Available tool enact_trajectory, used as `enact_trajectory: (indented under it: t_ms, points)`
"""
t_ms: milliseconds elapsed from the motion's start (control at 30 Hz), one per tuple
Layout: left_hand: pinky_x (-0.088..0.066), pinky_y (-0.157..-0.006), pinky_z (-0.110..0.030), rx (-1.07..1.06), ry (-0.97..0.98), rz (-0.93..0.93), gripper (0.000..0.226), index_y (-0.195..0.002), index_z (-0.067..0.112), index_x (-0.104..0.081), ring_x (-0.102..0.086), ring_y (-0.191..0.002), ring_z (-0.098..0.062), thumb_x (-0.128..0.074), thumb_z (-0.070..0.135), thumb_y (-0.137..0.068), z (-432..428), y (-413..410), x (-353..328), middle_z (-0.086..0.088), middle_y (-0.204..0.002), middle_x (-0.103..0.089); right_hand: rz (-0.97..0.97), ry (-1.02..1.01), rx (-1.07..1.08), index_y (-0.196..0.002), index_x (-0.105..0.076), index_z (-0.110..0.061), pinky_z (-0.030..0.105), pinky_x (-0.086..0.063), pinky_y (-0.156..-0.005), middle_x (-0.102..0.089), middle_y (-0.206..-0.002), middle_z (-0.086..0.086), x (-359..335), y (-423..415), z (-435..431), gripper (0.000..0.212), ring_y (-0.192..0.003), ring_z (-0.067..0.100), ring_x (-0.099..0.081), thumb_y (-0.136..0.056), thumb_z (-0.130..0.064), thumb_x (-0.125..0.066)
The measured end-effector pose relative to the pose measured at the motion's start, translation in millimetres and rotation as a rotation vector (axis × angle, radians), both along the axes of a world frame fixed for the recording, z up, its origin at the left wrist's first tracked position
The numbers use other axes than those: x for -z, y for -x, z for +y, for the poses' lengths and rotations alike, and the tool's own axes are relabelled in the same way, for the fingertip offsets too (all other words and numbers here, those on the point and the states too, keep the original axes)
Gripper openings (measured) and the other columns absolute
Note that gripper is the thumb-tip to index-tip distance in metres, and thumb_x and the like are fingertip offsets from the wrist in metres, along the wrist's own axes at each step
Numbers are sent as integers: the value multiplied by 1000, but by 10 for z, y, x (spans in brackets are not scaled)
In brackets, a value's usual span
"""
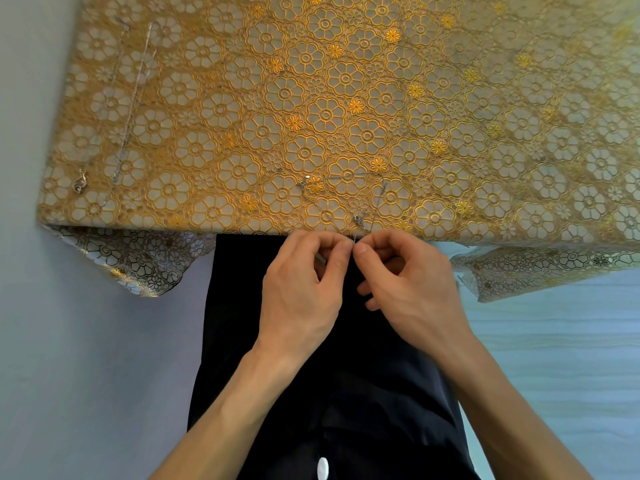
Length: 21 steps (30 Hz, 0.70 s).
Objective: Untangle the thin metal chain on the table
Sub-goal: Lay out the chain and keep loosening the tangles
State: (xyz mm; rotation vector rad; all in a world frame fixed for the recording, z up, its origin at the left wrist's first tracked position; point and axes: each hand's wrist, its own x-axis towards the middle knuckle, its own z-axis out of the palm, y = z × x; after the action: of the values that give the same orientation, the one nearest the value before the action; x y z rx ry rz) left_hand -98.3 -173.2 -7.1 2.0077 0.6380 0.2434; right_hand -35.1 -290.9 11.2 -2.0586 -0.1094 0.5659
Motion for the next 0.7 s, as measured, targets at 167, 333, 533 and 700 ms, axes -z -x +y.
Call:
enact_trajectory:
  t_ms: [167, 333, 533, 700]
  points:
    - [-41, -69, -9, 20, -17, 4, 4, -93, 27, -70, -58, -81, 1, -67, 28, -95, 17, 7, 15, 15, -91, -62, -31, 23, -33, -82, -66, -27, 49, -59, -65, -68, -70, -11, 14, -12, -3, 10, -65, 16, -69, -91, -33, -65]
    - [-43, -68, -14, 11, -28, 5, 7, -93, 28, -69, -58, -79, 0, -64, 33, -96, -15, -7, 20, 15, -91, -61, -76, 39, -47, -84, -60, -30, 50, -58, -63, -67, -70, -9, 44, -3, 20, 14, -65, 19, -68, -85, -43, -56]
    - [-48, -70, -24, 12, -32, 13, 10, -93, 28, -67, -59, -78, -6, -60, 36, -94, -39, -19, 20, 15, -92, -60, -89, 35, -51, -91, -54, -38, 50, -59, -64, -66, -73, -10, 95, 27, 26, 15, -69, 19, -69, -85, -50, -49]
    - [-48, -67, -21, -6, -11, 10, 9, -85, 30, -66, -60, -74, -7, -63, 37, -90, -22, -5, -13, 15, -87, -62, -63, 9, -41, -91, -57, -39, 52, -58, -67, -67, -73, -9, 97, 7, 7, 7, -69, 21, -69, -87, -45, -53]
